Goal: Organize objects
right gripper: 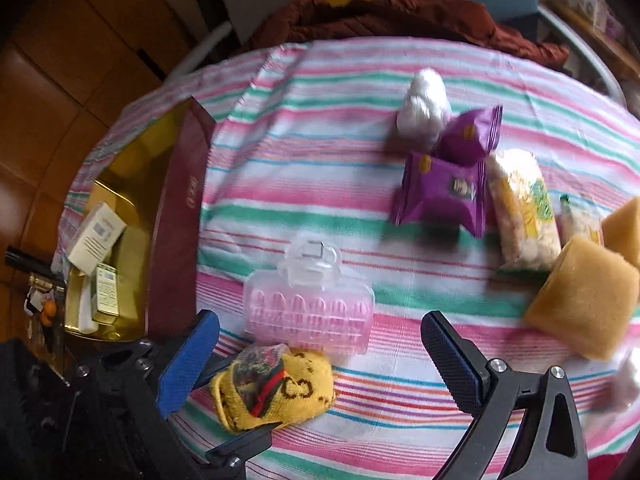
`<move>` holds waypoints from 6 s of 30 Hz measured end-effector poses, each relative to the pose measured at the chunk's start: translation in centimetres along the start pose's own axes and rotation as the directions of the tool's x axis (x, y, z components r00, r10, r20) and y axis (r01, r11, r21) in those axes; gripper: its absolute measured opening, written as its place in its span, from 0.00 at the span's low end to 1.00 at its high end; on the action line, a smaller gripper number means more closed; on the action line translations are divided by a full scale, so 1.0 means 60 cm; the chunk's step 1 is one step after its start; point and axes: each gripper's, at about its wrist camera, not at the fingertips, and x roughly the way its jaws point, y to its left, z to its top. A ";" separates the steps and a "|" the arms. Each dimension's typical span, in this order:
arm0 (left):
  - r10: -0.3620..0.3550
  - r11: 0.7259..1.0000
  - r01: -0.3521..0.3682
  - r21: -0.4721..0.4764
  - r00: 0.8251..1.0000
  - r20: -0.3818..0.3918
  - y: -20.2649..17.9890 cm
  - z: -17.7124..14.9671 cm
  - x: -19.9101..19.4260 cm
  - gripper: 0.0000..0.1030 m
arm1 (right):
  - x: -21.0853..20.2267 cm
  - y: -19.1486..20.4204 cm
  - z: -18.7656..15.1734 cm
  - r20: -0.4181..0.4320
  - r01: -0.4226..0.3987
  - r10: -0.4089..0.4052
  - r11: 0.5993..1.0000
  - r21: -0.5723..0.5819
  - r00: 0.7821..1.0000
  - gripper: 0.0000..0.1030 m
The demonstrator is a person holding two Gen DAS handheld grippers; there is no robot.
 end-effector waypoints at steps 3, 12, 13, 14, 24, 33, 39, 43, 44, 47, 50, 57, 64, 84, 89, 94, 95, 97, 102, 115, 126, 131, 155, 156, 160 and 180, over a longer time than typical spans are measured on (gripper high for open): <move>-0.004 1.000 0.004 -0.004 1.000 0.002 0.002 0.001 0.001 0.36 | 0.011 0.004 0.000 -0.029 0.018 -0.019 1.000 -0.006 0.999 0.83; -0.043 0.999 0.043 -0.002 0.999 0.007 0.009 0.005 -0.012 0.30 | 0.007 0.004 -0.001 0.027 0.038 -0.038 0.999 0.030 0.999 0.62; -0.050 0.999 0.051 -0.003 0.999 0.011 0.009 0.007 -0.017 0.29 | 0.001 0.003 -0.001 0.038 0.042 -0.044 0.998 0.036 0.998 0.62; -0.055 0.998 0.055 -0.001 0.998 0.014 0.009 0.007 -0.021 0.29 | -0.005 0.001 0.001 0.051 0.047 -0.049 0.998 0.042 0.997 0.62; -0.036 0.990 0.053 -0.131 0.991 0.130 0.070 -0.003 -0.139 0.28 | -0.082 0.030 0.017 0.199 0.067 -0.072 0.997 0.032 0.977 0.62; 0.164 0.890 -0.087 -0.447 0.977 0.137 0.218 -0.118 -0.261 0.28 | -0.075 0.172 0.048 0.224 -0.029 0.059 0.990 -0.137 0.973 0.62; 0.270 0.798 -0.197 -0.569 0.962 0.046 0.274 -0.200 -0.288 0.28 | -0.026 0.280 0.079 0.163 -0.058 0.100 0.968 -0.245 0.981 0.62; 0.298 0.745 -0.251 -0.619 0.954 -0.027 0.298 -0.237 -0.284 0.29 | 0.008 0.324 0.124 0.159 -0.025 0.068 0.965 -0.259 0.985 0.64; 0.292 0.738 -0.246 -0.628 0.956 -0.031 0.302 -0.242 -0.281 0.29 | 0.013 0.329 0.138 0.171 -0.017 0.062 0.968 -0.250 0.983 0.65; 0.264 0.744 -0.228 -0.629 0.964 -0.036 0.300 -0.249 -0.266 0.34 | 0.017 0.329 0.161 0.203 0.018 0.025 0.978 -0.208 0.979 0.79; 0.243 0.745 -0.224 -0.629 0.968 -0.056 0.300 -0.254 -0.249 0.39 | 0.013 0.325 0.158 0.205 0.016 0.026 0.980 -0.199 0.978 0.82; 0.247 0.737 -0.213 -0.641 0.968 -0.039 0.298 -0.254 -0.260 0.45 | 0.010 0.307 0.104 0.183 0.013 0.021 0.983 -0.185 0.983 0.85; 0.241 0.723 -0.219 -0.656 0.969 -0.058 0.301 -0.251 -0.242 0.46 | 0.014 0.312 0.043 0.188 0.031 0.009 0.978 -0.206 0.982 0.91; 0.430 0.638 -0.338 -0.692 0.902 -0.044 0.304 -0.240 -0.324 0.70 | -0.008 0.334 -0.040 0.325 0.151 -0.055 0.949 -0.276 0.944 1.00; 0.500 0.630 -0.406 -0.663 0.864 -0.055 0.292 -0.221 -0.337 0.70 | -0.020 0.341 -0.053 0.359 0.189 -0.077 0.938 -0.290 0.930 1.00; 0.529 0.644 -0.435 -0.630 0.847 -0.043 0.280 -0.207 -0.343 0.70 | -0.026 0.347 -0.067 0.383 0.227 -0.096 0.923 -0.312 0.919 1.00; 0.532 0.645 -0.439 -0.625 0.845 -0.044 0.278 -0.206 -0.343 0.70 | -0.026 0.347 -0.069 0.385 0.229 -0.097 0.922 -0.312 0.918 1.00; 0.536 0.647 -0.445 -0.619 0.843 -0.046 0.275 -0.205 -0.344 0.70 | -0.028 0.345 -0.072 0.391 0.230 -0.097 0.923 -0.308 0.915 1.00; 0.529 0.651 -0.442 -0.617 0.847 -0.050 0.273 -0.206 -0.340 0.70 | -0.034 0.336 -0.075 0.413 0.244 -0.108 0.924 -0.294 0.904 1.00; 0.485 0.705 -0.409 -0.579 0.874 -0.026 0.255 -0.196 -0.327 0.70 | -0.045 0.291 -0.074 0.420 0.256 -0.140 0.938 -0.233 0.897 1.00; 0.441 0.759 -0.382 -0.527 0.898 -0.015 0.244 -0.178 -0.316 0.70 | -0.071 0.181 -0.053 0.426 0.358 -0.270 0.923 -0.142 0.863 1.00; 0.399 0.813 -0.331 -0.480 0.916 0.045 0.225 -0.153 -0.318 0.70 | -0.124 0.069 -0.028 0.448 0.433 -0.379 0.901 -0.022 0.810 1.00; 0.126 0.992 -0.126 -0.008 0.992 -0.027 0.046 0.110 -0.098 0.76 | -0.215 -0.249 -0.063 0.431 0.103 -0.407 0.813 0.573 0.805 1.00; 0.126 0.992 -0.126 0.009 0.991 -0.037 0.042 0.120 -0.085 0.76 | -0.215 -0.248 -0.063 0.436 0.102 -0.404 0.816 0.568 0.804 1.00; 0.101 0.994 -0.096 0.052 0.991 -0.089 0.033 0.153 -0.034 0.76 | -0.216 -0.249 -0.063 0.444 0.085 -0.387 0.823 0.562 0.808 1.00; 0.031 0.941 0.056 0.333 0.967 -0.252 0.005 0.247 0.161 0.55 | -0.224 -0.277 -0.071 0.475 -0.023 -0.319 0.811 0.584 0.820 1.00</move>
